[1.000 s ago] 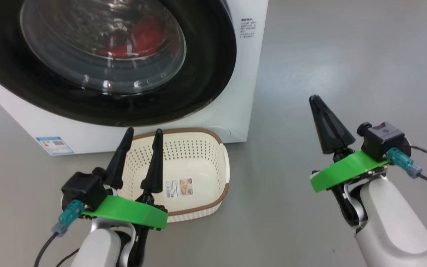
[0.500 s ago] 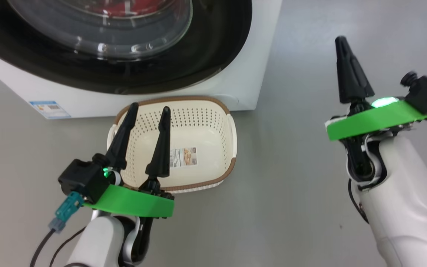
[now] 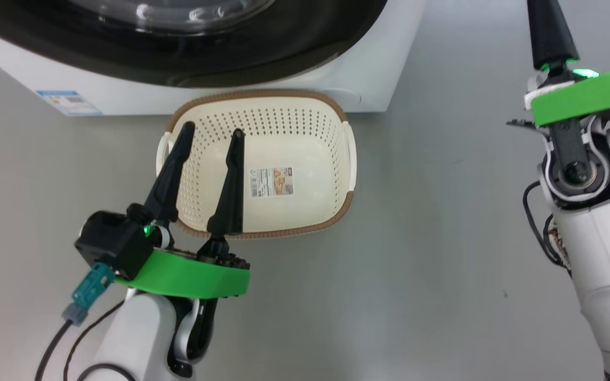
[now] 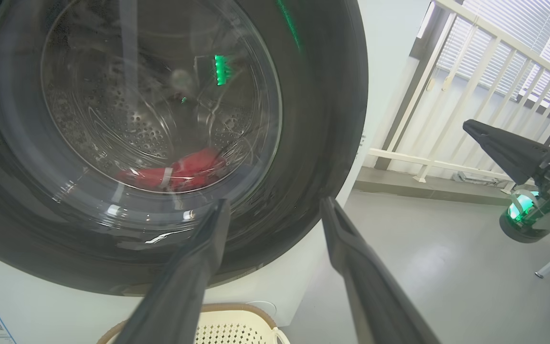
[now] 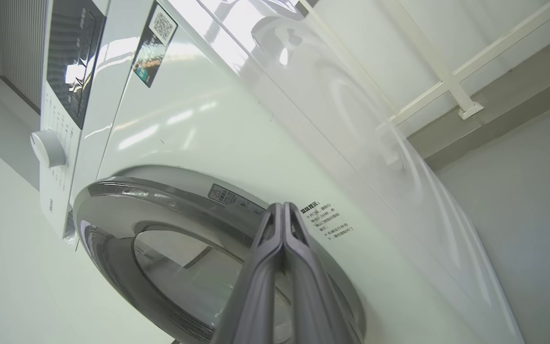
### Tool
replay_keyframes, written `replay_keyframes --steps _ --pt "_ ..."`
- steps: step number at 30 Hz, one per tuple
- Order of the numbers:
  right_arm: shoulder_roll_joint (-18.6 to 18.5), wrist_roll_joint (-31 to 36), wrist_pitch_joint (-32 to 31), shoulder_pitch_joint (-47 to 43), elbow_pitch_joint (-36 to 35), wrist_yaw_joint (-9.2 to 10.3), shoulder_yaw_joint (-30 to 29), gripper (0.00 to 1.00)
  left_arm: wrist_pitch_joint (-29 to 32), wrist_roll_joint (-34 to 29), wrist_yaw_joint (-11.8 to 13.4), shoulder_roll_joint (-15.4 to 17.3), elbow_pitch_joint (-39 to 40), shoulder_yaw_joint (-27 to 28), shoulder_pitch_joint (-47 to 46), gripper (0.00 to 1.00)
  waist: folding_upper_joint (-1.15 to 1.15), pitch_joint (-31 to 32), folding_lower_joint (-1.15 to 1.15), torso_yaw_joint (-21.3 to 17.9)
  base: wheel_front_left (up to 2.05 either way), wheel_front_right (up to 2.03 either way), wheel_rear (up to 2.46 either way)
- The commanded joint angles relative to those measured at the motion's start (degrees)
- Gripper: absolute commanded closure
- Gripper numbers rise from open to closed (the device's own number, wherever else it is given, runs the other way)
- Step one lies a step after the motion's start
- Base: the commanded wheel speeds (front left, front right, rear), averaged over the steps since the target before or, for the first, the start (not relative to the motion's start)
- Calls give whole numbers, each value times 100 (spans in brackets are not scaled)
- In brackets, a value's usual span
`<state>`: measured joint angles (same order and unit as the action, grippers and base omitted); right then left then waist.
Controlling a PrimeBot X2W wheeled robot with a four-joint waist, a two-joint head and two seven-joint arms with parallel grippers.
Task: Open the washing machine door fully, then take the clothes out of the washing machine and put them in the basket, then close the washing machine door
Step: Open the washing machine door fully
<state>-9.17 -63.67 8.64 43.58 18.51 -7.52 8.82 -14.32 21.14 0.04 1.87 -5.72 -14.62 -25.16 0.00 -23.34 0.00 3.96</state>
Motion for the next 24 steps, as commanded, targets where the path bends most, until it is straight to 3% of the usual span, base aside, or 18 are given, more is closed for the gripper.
replay_keyframes --steps 1,8,24 --pt "4 -257 -110 153 -194 3 117 100 -68 -53 22 100 181 151 -130 0 0 -229 0 115 0 0 0" --pt "-143 -1458 -811 608 -259 3 86 100 -68 24 91 100 234 50 -217 0 0 -568 0 264 0 0 0" --pt "-297 -3257 -2362 1287 158 3 -366 100 -68 154 136 100 153 -150 -321 0 0 -895 0 644 0 0 0"
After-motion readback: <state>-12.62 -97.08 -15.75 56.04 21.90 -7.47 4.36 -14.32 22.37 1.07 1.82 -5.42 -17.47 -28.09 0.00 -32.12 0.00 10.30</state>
